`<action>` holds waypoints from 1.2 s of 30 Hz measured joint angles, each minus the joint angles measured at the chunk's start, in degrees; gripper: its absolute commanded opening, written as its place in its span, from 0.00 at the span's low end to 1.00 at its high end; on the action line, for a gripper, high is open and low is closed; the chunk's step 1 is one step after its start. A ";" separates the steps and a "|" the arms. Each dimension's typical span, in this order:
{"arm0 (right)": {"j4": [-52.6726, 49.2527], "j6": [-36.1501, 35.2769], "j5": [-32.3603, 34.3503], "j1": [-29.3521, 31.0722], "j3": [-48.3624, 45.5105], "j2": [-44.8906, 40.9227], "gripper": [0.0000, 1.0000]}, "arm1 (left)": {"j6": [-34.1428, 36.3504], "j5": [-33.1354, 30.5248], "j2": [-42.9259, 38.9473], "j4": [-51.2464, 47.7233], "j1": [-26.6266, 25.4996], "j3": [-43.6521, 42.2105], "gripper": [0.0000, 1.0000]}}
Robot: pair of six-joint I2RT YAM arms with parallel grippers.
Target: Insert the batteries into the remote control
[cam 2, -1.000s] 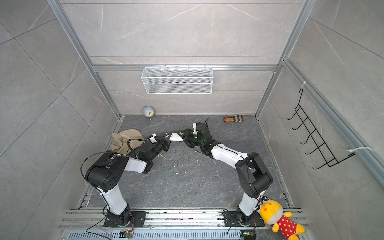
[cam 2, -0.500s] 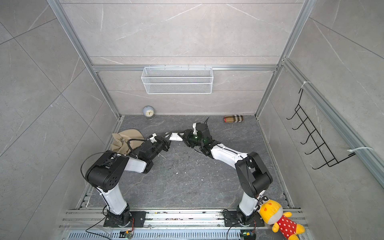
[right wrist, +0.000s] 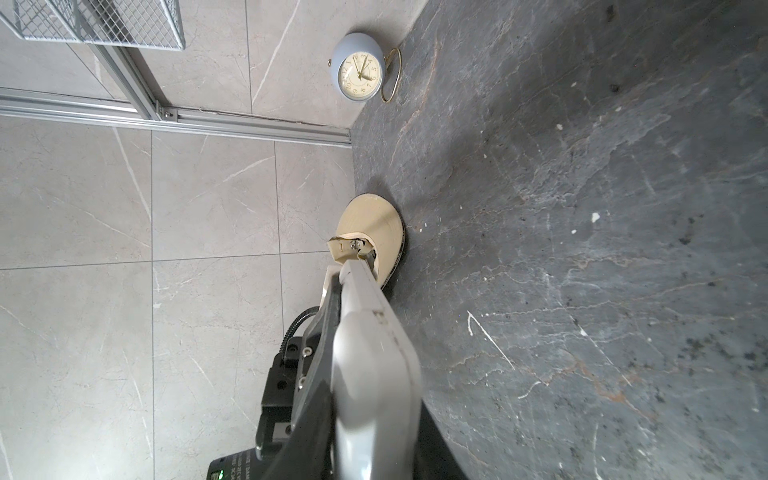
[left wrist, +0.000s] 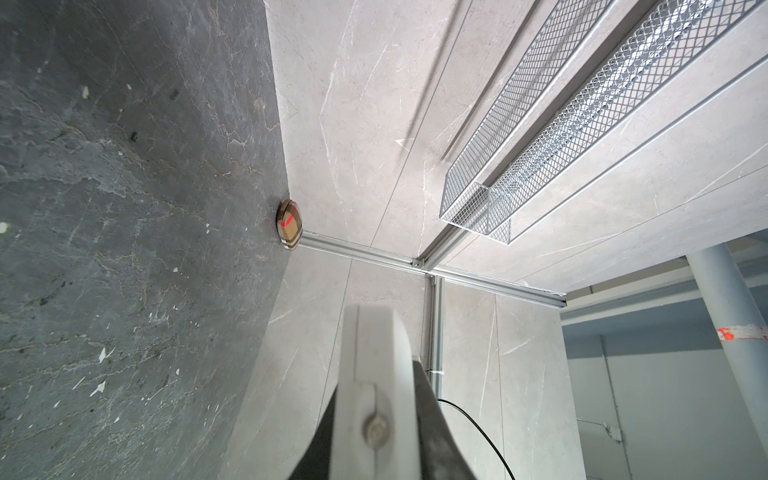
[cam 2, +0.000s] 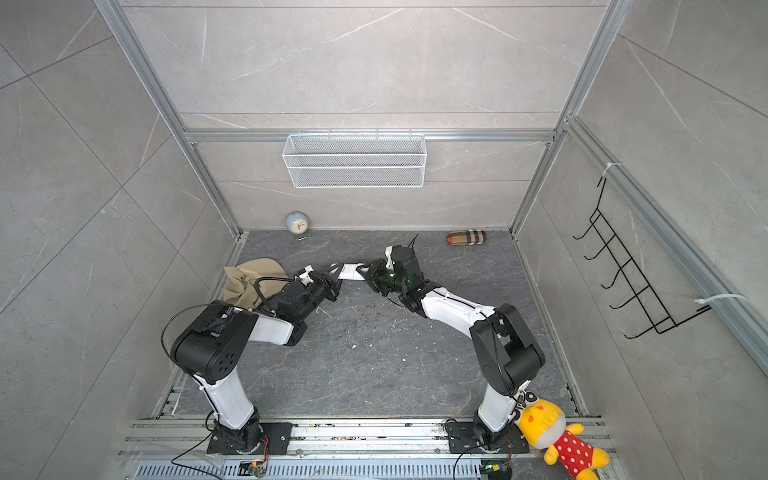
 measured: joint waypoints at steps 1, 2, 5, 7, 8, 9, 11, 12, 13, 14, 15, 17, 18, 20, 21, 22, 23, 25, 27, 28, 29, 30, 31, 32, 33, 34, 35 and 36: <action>0.00 -0.02 0.00 0.00 0.00 0.00 0.29 | -0.02 0.00 0.00 0.02 0.09 0.00 0.00; 0.00 -0.02 0.02 0.00 0.00 0.00 0.28 | -0.02 0.00 0.00 0.00 0.15 0.00 0.00; -0.04 -0.04 0.15 0.00 0.00 0.00 0.26 | -0.02 0.00 0.00 0.02 0.22 0.00 0.00; -0.07 -0.02 0.26 0.04 0.00 0.00 0.24 | -0.13 0.02 0.00 0.00 0.22 0.00 0.00; -0.09 -0.02 0.31 0.04 0.00 0.00 0.23 | -0.17 0.00 0.00 0.00 0.28 0.00 0.00; -0.31 -0.04 0.42 0.04 0.04 0.00 0.23 | -0.37 0.02 0.00 0.15 0.33 0.00 0.00; -1.42 0.02 0.48 0.04 0.26 0.00 0.21 | -0.02 0.17 0.00 -0.22 0.37 0.04 0.00; -2.01 0.15 0.57 0.04 0.52 0.00 0.21 | 0.04 0.17 0.00 -0.46 0.37 0.04 0.00; -2.91 0.20 0.63 0.07 0.94 0.00 0.21 | 0.13 0.20 -0.02 -0.63 0.37 0.04 0.00; -3.85 0.20 0.68 0.07 1.36 0.00 0.24 | 0.15 0.42 -0.02 -0.79 0.37 0.11 0.00; -4.92 0.15 0.76 0.07 1.79 0.00 0.25 | 0.28 0.57 -0.11 -1.01 0.39 0.15 0.00; -6.62 -0.07 0.90 0.11 2.45 0.00 0.26 | 0.74 0.61 -0.37 -1.55 0.42 0.17 0.00; -7.17 -0.11 0.94 0.11 2.67 0.00 0.26 | 0.81 0.61 -0.44 -1.73 0.42 0.17 0.00; -7.87 -0.09 1.07 0.17 2.91 0.00 0.26 | 1.09 0.63 -0.55 -1.90 0.42 0.17 0.00; -7.93 -0.09 1.07 0.17 2.91 0.00 0.26 | 1.11 0.63 -0.55 -1.92 0.39 0.17 0.00; -8.02 -0.09 1.07 0.17 2.91 0.00 0.27 | 1.16 0.66 -0.55 -1.99 0.42 0.17 0.00; -8.09 -0.09 1.07 0.17 2.91 0.00 0.28 | 1.16 0.68 -0.55 -2.08 0.39 0.17 0.00; -8.17 -0.15 1.09 0.22 2.91 0.00 0.30 | 1.25 0.68 -0.55 -2.10 0.39 0.17 0.00; -8.31 -0.50 1.25 0.22 2.91 0.00 0.34 | 1.55 0.68 -0.61 -2.10 0.39 0.17 0.00; -8.35 -0.83 1.29 0.22 2.91 0.00 0.35 | 1.66 0.66 -0.66 -2.08 0.39 0.17 0.00; -8.39 -1.18 1.27 0.22 2.91 0.00 0.36 | 1.84 0.66 -0.72 -2.05 0.39 0.17 0.00; -8.46 -1.46 1.25 0.22 2.93 0.00 0.38 | 2.08 0.63 -0.83 -2.05 0.37 0.17 0.00; -8.74 -1.79 1.20 0.22 3.15 0.00 0.40 | 2.34 0.61 -0.94 -2.08 0.31 0.17 0.00; -9.11 -2.05 1.01 0.22 3.45 0.02 0.41 | 2.47 0.61 -1.03 -1.99 0.28 0.17 0.00; -9.29 -2.43 0.81 0.22 3.78 0.02 0.43 | 2.51 0.59 -1.14 -1.81 0.28 0.17 0.00; -9.38 -2.80 0.59 0.22 4.15 0.02 0.45 | 2.60 0.57 -1.29 -1.57 0.28 0.17 0.00; -9.42 -3.15 0.37 0.24 4.46 0.02 0.47 | 2.62 0.55 -1.36 -1.25 0.24 0.17 0.00; -9.57 -3.63 0.15 0.24 4.85 0.02 0.51 | 2.62 0.52 -1.42 -1.03 0.20 0.17 0.00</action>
